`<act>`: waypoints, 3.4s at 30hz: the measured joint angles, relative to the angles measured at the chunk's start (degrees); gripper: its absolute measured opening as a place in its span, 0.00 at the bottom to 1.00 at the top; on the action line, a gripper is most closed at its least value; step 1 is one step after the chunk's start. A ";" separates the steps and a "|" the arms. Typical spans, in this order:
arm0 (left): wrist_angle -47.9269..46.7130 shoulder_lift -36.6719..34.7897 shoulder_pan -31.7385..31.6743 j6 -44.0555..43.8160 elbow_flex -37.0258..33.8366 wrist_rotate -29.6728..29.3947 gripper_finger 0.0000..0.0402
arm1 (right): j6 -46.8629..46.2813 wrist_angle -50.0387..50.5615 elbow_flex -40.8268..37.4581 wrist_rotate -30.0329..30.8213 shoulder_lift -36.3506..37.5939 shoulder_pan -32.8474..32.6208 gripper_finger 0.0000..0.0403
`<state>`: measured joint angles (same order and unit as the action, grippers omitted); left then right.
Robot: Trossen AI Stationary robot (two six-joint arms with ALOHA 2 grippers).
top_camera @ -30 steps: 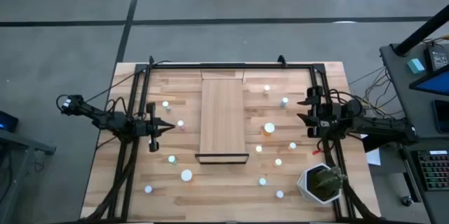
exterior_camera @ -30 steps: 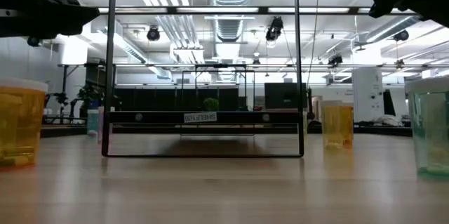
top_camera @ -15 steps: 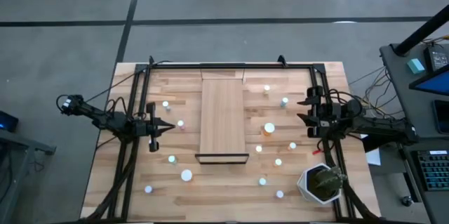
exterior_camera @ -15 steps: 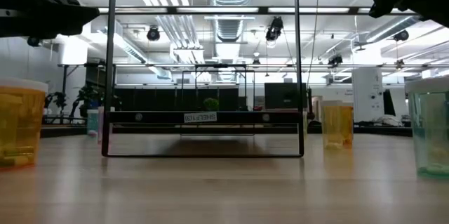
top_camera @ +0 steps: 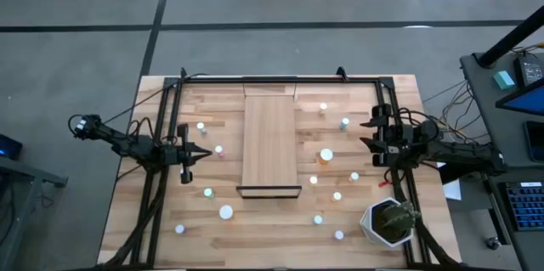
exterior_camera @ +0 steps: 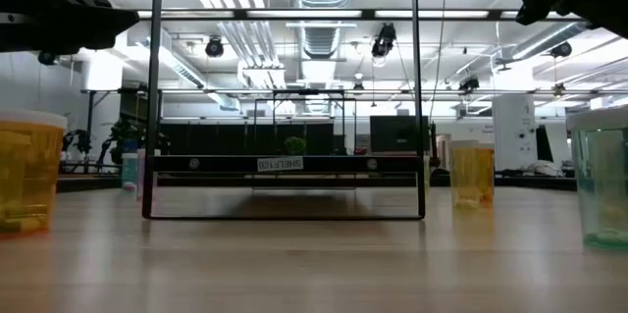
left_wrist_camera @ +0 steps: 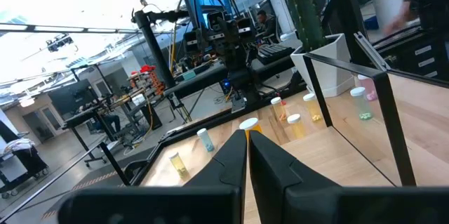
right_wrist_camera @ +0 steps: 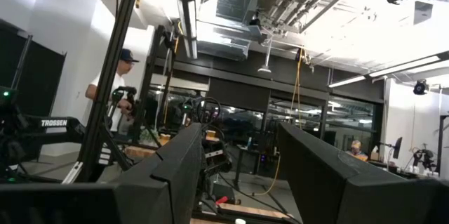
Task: Pick and place medicine bottles onto shelf by color
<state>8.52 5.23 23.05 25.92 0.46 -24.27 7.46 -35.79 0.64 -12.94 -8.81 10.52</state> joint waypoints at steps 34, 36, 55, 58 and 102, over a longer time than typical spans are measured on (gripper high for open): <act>-0.01 0.00 0.02 0.00 0.01 0.02 0.00 | 0.00 0.01 -0.02 -0.01 -0.01 0.00 0.44; 0.00 0.00 -0.01 0.00 0.00 -0.01 0.00 | 0.00 0.00 0.00 0.01 0.01 0.00 0.44; 15.99 0.07 0.02 -26.28 0.01 2.86 0.00 | -33.04 -0.48 -0.02 11.67 -0.12 -0.02 0.44; 19.95 -0.02 0.02 -28.43 0.01 2.86 0.00 | -33.03 -0.49 -0.02 11.64 -0.12 -0.02 0.44; 27.50 2.51 -0.09 -5.36 1.02 -13.69 0.00 | -8.63 -1.12 11.53 17.52 -16.87 -0.02 0.44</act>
<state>36.03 7.75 22.96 20.56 1.48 -37.95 -1.17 -36.91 12.17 4.58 -25.67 10.50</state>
